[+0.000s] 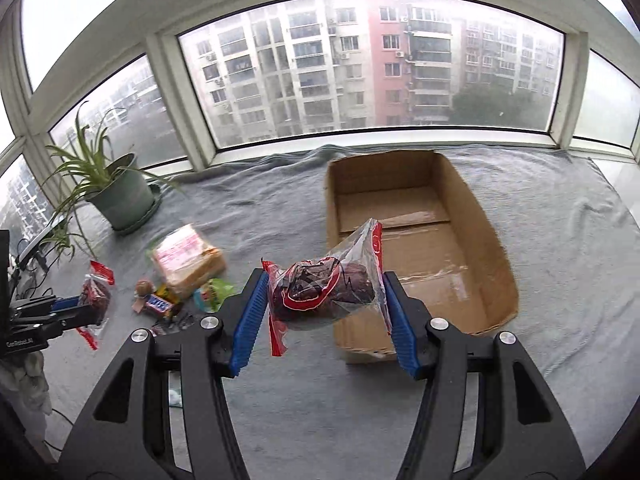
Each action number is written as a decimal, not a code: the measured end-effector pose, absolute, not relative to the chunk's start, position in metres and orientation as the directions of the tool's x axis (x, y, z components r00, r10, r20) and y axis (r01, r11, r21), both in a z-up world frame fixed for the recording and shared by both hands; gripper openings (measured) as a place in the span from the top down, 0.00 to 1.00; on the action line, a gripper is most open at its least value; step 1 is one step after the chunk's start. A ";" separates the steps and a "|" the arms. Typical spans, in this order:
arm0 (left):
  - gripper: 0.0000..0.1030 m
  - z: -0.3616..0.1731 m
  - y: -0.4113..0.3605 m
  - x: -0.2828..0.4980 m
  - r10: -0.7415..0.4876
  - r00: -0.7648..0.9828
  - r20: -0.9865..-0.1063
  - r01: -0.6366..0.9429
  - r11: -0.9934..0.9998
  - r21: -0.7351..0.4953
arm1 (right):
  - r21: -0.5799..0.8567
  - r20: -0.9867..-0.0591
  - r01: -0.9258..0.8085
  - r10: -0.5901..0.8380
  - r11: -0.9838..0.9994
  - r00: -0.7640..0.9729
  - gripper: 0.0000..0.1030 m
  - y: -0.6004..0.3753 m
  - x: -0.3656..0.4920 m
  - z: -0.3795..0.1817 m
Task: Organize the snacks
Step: 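Carry the red-sealed bags into the cardboard box with both tools and release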
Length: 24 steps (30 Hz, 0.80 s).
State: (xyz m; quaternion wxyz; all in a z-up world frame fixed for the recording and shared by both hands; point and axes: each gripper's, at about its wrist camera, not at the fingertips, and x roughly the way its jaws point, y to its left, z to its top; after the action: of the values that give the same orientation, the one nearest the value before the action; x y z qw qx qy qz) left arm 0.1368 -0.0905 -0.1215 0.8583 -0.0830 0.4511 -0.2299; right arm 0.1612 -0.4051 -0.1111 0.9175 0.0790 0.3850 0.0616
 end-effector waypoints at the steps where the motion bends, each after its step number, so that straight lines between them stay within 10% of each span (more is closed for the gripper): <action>1: 0.71 -0.119 -0.098 0.141 -0.476 0.485 -0.733 0.333 0.876 -0.348 | 0.185 -0.700 -0.031 0.154 0.982 0.697 0.43 -0.416 0.165 -0.114; 24: 0.71 -0.107 -0.288 0.197 -0.571 0.389 -0.723 0.592 0.756 -0.278 | 0.173 -0.772 0.109 0.066 0.979 0.632 0.42 -0.507 0.209 -0.172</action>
State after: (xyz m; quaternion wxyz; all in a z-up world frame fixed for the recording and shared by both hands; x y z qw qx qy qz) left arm 0.1969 -0.2877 -0.1074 0.8333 0.0126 0.4285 -0.3490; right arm 0.2093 -0.5067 -0.1724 0.8976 0.1019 0.4287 -0.0118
